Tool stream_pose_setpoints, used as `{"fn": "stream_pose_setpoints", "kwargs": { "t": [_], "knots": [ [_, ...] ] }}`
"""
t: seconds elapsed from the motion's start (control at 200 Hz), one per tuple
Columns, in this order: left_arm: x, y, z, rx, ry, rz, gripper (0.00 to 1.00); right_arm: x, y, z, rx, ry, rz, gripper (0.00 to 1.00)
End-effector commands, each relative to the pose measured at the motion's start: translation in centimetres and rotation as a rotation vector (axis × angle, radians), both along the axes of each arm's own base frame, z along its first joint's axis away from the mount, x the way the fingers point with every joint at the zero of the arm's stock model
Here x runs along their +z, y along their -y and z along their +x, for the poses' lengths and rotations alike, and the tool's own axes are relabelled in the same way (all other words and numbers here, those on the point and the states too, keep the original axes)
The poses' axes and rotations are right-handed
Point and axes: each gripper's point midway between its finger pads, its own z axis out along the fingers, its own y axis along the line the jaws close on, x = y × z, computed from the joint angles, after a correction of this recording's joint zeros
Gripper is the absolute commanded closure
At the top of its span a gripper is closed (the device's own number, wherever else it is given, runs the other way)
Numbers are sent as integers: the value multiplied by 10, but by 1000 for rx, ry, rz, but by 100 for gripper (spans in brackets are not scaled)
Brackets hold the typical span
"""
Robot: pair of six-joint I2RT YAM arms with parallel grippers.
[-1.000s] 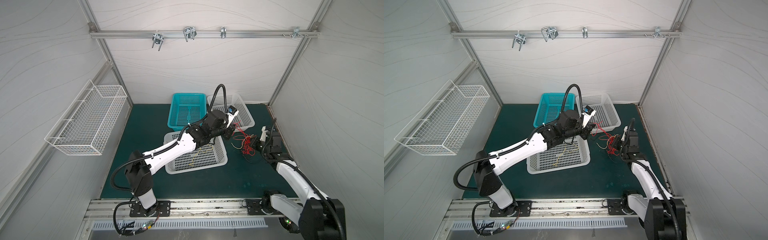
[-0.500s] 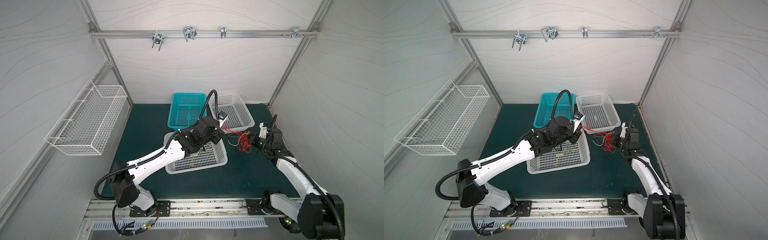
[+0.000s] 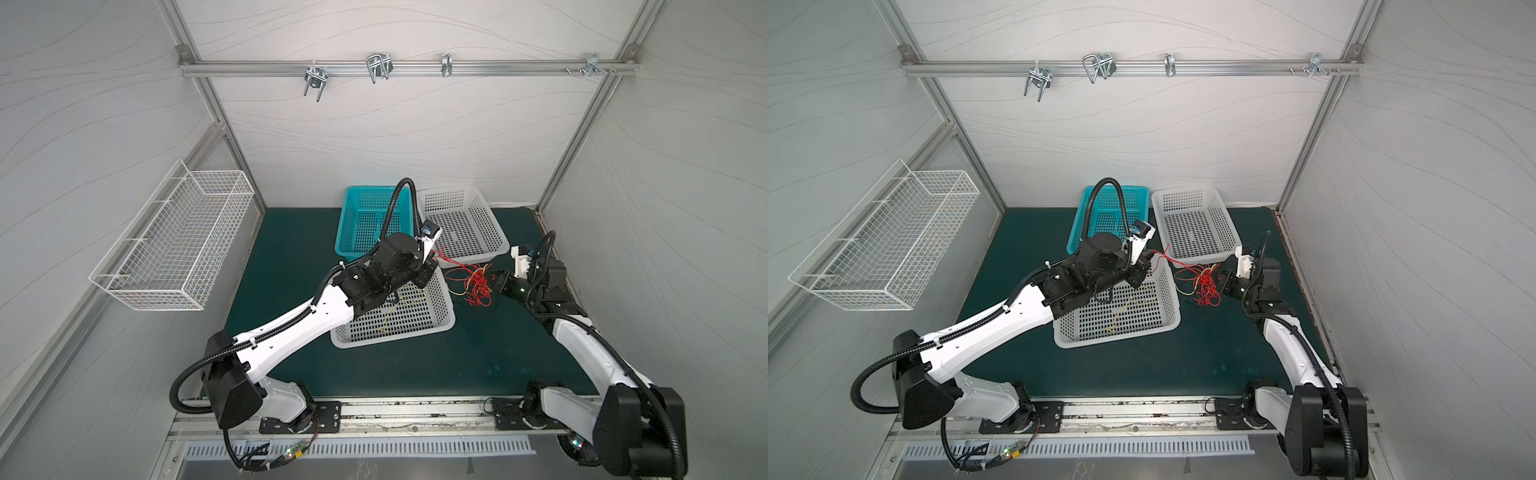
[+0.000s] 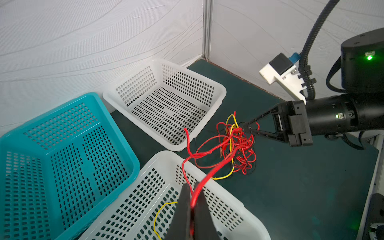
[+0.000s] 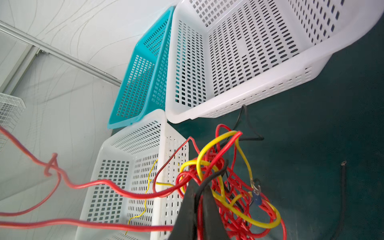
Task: Untangle the cables
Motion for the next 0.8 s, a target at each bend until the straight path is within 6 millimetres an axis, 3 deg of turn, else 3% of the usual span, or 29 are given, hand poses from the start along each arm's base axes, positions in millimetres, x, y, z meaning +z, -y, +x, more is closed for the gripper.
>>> {"fn": "stream_pose_setpoints", "kwargs": {
  "t": [0.0,0.34,0.475,0.67,0.795],
  "knots": [
    [87,3,19,60,172,-216,100,-26,14,-8,-26,-51,-67,89],
    [82,23,25,27,146,-201,100,-16,10,-19,-8,-6,-91,57],
    [80,27,28,26,140,-195,100,-12,9,-27,-10,11,-111,50],
    [77,34,32,24,134,-188,100,0,-15,-42,84,77,-111,40],
    [74,39,35,20,129,-184,100,4,-21,-48,88,95,-123,38]
  ]
}}
